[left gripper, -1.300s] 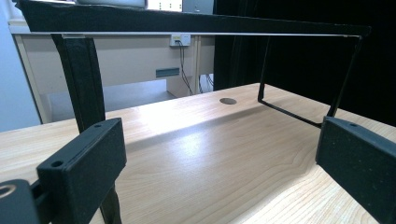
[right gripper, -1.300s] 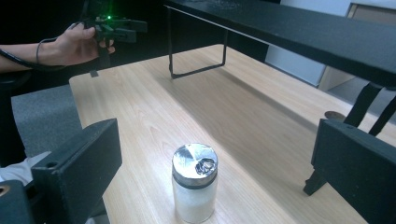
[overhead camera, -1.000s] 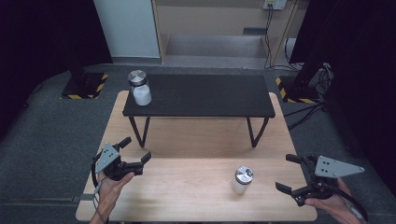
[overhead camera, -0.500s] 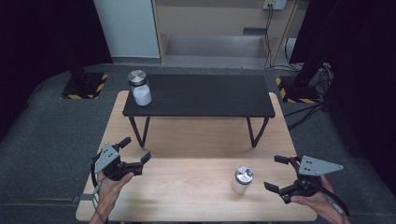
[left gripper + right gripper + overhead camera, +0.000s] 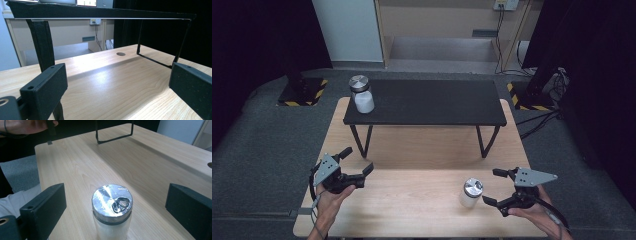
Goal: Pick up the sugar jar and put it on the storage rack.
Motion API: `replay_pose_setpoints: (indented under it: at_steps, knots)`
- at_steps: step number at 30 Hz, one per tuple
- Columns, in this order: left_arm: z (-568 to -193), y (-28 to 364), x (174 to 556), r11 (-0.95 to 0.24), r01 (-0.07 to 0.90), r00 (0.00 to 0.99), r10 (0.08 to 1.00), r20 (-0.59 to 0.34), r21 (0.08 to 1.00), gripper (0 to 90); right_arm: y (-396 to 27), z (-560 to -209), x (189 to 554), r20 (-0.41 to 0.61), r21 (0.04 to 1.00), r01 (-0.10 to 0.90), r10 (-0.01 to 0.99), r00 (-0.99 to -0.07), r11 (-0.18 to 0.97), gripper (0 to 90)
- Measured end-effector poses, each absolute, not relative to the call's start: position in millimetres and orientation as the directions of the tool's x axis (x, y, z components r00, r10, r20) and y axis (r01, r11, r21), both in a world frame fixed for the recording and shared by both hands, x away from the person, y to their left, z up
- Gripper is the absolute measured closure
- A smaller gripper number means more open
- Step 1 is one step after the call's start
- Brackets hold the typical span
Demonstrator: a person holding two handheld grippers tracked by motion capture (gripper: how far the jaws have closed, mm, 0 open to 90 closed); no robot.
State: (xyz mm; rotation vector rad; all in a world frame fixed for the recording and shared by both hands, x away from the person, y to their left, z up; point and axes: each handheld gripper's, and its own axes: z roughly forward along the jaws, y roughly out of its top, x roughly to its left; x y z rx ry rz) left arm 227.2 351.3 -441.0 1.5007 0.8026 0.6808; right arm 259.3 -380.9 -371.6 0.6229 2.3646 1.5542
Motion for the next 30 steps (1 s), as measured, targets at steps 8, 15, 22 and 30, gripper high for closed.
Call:
replay_pose_setpoints:
  at_steps: [8, 15, 22, 30]
  knots:
    - [-441.1, 351.5, 227.4, -0.018, 0.094, 0.585, 0.810, -0.040, 0.995, 1.0, -373.5, -382.1, 265.2, 0.044, 0.908, 0.229, 0.465, -0.884, 0.350, 4.5]
    - [-441.0, 350.3, 227.8, -0.026, 0.093, 0.590, 0.807, -0.034, 0.995, 0.9, -366.7, -386.7, 272.4, 0.049, 0.902, 0.235, 0.457, -0.888, 0.361, 5.6]
    - [-441.1, 351.0, 227.7, -0.023, 0.094, 0.588, 0.808, -0.037, 0.995, 0.9, -362.4, -393.0, 276.0, 0.054, 0.898, 0.244, 0.459, -0.887, 0.366, 6.7]
    - [-441.0, 350.8, 227.9, -0.026, 0.095, 0.590, 0.807, -0.035, 0.995, 1.0, -355.7, -398.6, 278.9, 0.043, 0.890, 0.237, 0.445, -0.894, 0.389, 11.3]
